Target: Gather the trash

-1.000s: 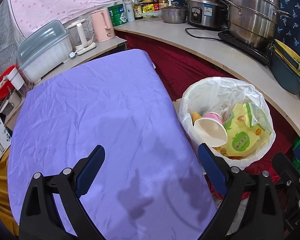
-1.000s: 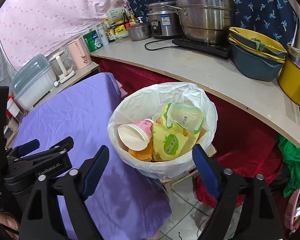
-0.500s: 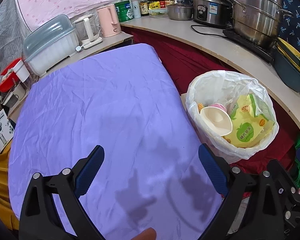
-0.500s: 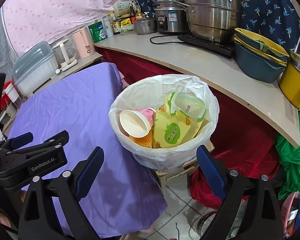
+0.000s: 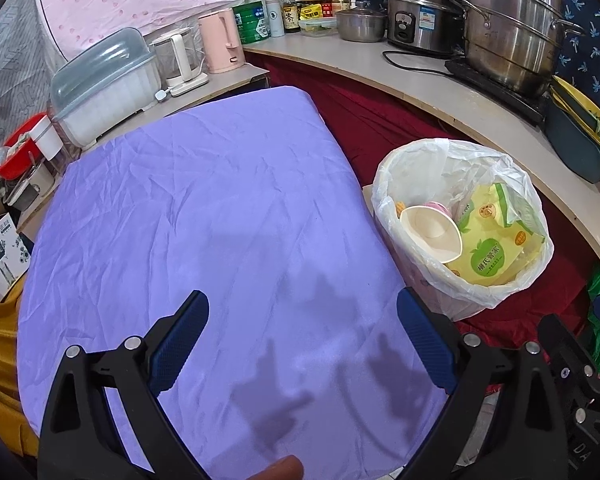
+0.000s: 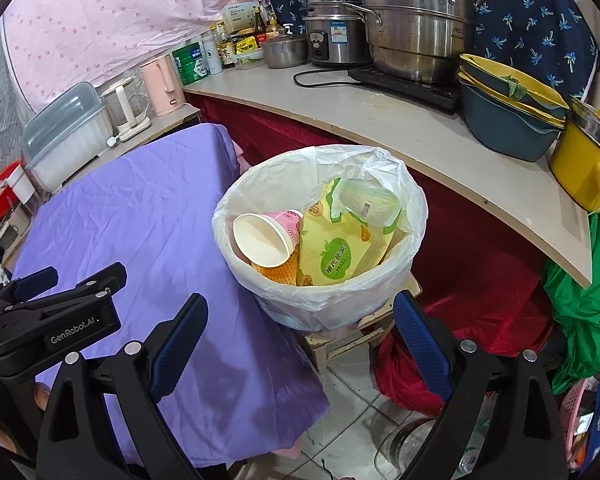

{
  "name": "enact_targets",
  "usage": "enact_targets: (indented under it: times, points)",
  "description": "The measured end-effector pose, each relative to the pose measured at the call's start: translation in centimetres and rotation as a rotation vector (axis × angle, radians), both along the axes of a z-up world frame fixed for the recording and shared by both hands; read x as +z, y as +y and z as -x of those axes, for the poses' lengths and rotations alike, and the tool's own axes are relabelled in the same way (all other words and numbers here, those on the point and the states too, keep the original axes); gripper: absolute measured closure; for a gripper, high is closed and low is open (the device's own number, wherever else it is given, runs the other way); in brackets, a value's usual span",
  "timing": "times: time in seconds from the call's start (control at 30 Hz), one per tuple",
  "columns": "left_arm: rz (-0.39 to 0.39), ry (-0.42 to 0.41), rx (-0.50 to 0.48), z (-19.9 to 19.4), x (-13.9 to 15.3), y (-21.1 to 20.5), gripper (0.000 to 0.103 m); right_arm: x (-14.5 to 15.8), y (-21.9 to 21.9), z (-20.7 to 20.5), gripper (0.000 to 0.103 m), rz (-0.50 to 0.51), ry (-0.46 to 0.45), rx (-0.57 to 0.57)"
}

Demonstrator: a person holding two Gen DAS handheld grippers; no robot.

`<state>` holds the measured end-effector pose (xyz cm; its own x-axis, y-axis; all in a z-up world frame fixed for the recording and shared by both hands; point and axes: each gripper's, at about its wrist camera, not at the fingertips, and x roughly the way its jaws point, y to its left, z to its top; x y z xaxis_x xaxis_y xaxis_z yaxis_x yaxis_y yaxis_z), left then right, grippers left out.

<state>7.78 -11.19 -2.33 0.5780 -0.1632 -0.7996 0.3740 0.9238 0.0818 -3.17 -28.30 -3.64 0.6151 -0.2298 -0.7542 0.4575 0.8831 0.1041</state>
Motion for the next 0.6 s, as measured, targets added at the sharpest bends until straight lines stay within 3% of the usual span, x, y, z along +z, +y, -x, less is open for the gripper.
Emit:
enact_targets:
  times: [0.6]
  points:
    - [-0.001, 0.011, -0.034, 0.08, 0.20, -1.00, 0.012, -0.07, -0.61, 0.09, 0.013, -0.001, 0.006, -0.027]
